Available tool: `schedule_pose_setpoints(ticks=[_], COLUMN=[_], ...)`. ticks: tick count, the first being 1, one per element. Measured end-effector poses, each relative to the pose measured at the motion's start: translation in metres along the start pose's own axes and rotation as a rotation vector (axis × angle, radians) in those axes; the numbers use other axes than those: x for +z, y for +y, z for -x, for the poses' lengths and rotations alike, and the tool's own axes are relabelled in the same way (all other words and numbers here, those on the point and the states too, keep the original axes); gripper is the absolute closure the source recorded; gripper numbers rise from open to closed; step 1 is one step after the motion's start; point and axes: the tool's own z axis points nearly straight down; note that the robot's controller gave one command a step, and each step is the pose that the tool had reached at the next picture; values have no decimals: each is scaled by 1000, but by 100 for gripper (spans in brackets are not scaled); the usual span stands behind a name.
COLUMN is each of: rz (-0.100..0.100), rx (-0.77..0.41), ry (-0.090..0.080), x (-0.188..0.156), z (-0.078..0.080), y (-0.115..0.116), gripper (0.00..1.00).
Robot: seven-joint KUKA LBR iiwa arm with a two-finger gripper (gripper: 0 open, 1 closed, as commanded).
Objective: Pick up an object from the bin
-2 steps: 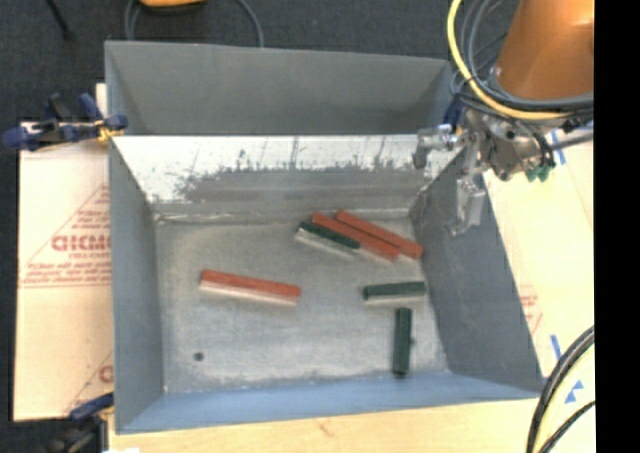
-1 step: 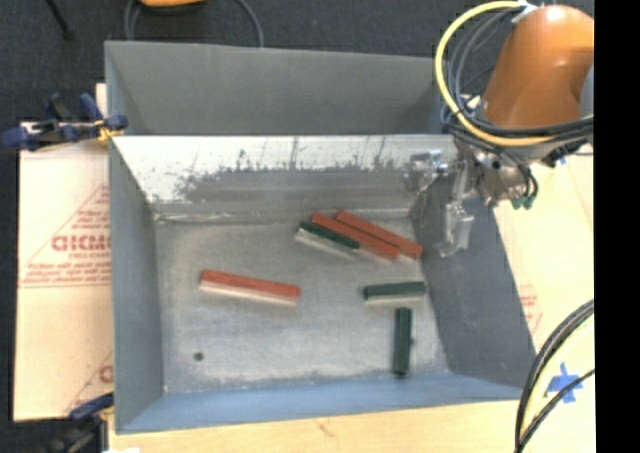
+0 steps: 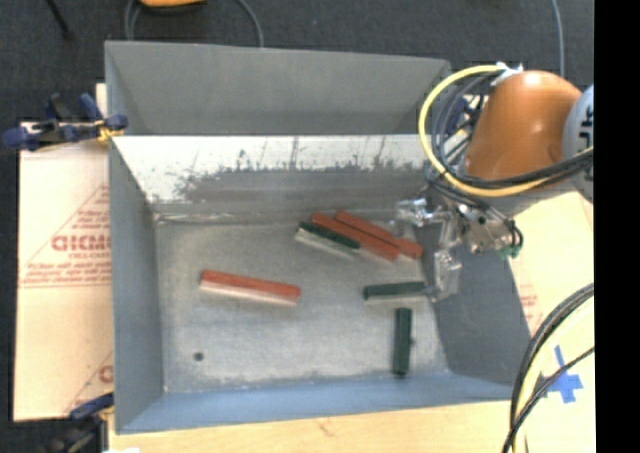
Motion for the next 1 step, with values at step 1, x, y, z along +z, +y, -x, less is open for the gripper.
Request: schedule_pose_setpoints(ticks=[1], rz=[4], rx=[-129], ry=[7], x=[32], z=[-25], y=[17], gripper=[0])
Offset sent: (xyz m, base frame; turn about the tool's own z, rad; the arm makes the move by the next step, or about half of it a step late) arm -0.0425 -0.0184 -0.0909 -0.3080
